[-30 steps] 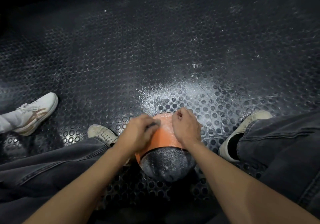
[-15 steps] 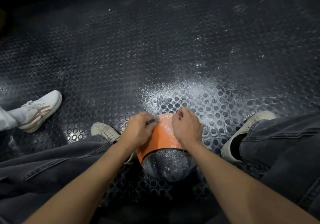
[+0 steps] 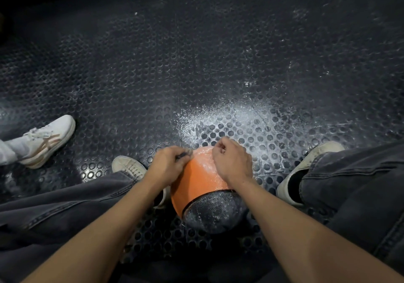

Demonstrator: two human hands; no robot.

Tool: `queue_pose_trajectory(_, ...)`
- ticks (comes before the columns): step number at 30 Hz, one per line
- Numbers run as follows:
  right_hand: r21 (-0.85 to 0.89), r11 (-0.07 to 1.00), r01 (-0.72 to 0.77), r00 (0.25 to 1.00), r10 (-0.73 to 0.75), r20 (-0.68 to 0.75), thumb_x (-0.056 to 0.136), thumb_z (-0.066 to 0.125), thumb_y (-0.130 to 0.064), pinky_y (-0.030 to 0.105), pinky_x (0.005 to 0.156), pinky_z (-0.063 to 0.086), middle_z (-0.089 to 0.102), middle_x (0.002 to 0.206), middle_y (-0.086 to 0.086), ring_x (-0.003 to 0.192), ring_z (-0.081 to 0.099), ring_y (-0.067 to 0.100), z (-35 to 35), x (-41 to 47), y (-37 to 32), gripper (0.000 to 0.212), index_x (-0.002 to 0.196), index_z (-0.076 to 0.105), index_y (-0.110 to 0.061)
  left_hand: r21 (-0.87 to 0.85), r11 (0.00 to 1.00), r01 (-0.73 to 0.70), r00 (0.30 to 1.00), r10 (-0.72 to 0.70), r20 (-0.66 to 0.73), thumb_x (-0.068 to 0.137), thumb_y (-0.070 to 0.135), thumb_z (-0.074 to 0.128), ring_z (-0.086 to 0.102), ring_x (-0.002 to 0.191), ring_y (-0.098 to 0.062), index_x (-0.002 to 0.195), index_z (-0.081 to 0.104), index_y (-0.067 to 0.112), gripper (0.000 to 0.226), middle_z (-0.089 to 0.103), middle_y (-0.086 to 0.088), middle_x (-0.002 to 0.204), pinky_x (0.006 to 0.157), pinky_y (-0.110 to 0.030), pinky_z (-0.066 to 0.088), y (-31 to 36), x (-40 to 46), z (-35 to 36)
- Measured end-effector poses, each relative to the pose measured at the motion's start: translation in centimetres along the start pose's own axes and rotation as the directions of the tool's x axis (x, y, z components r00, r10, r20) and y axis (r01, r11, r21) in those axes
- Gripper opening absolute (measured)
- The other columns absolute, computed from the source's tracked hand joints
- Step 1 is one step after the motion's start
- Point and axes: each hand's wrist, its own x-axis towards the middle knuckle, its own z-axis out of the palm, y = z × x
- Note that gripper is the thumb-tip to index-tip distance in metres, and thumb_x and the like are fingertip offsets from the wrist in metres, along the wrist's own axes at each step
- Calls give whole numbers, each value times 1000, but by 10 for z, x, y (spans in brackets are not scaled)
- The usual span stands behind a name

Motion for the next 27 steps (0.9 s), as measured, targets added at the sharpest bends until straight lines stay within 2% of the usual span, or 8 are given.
queue_pose_trajectory(1,-8,1000,-1,1000,1,-11,101,46,-36,41,89,52,56,85,-12,77,56,11,2,-1,-3,15,88,50,-28,34,999,-5,999,6,-42,94,23,60,55,73,-8,80,68,14,18,58,9,79,73,-31,47,1,-1,2)
queue_pose_trajectory(3,-23,999,-24,999,23,-25,100,46,-36,42,91,51,56,86,-12,80,57,12,2,-1,-5,15,88,51,-29,83,981,-172,983,177,-50,95,22,57,54,78,-6,86,69,18,15,57,12,86,79,-28,47,11,-18,9)
queue_pose_trajectory(6,-9,999,-35,999,35,-30,102,44,-38,43,92,50,56,86,-12,81,56,12,-2,0,1,20,86,51,-28,135,881,-454,890,439,127,96,27,51,58,85,-11,101,67,20,19,59,10,100,79,-30,49,21,-48,18)
queue_pose_trajectory(10,8,1000,-22,1000,22,-15,103,45,-37,40,91,51,54,85,-12,79,54,11,-1,2,-3,19,88,52,-27,156,948,-278,950,295,-105,95,25,52,60,85,-15,100,71,16,21,63,5,100,78,-39,53,16,-31,13)
queue_pose_trajectory(15,13,999,-46,998,46,-33,103,40,-39,42,92,49,54,87,-11,84,55,14,0,3,3,23,88,52,-27,316,750,-581,812,561,162,93,26,43,53,76,-16,103,67,22,26,62,9,102,62,-39,47,28,-51,24)
queue_pose_trajectory(19,35,998,-57,997,59,-41,102,42,-38,43,91,49,57,88,-10,83,55,14,2,7,3,22,87,53,-27,279,866,-414,901,434,-11,94,20,53,52,80,-15,102,68,20,17,61,7,99,69,-40,49,27,-33,21)
queue_pose_trajectory(23,32,998,-56,996,58,-62,101,41,-39,44,88,51,58,89,-7,84,55,16,3,7,7,23,84,50,-28,361,700,-616,784,587,201,96,28,39,49,75,-14,104,66,24,29,60,10,100,61,-33,42,29,-50,29)
queue_pose_trajectory(27,38,997,-59,997,61,-45,103,40,-38,42,89,50,56,87,-9,85,55,14,2,7,4,23,88,53,-26,302,832,-466,878,478,39,96,23,52,50,80,-14,107,65,23,18,60,11,104,65,-40,45,21,-37,22)
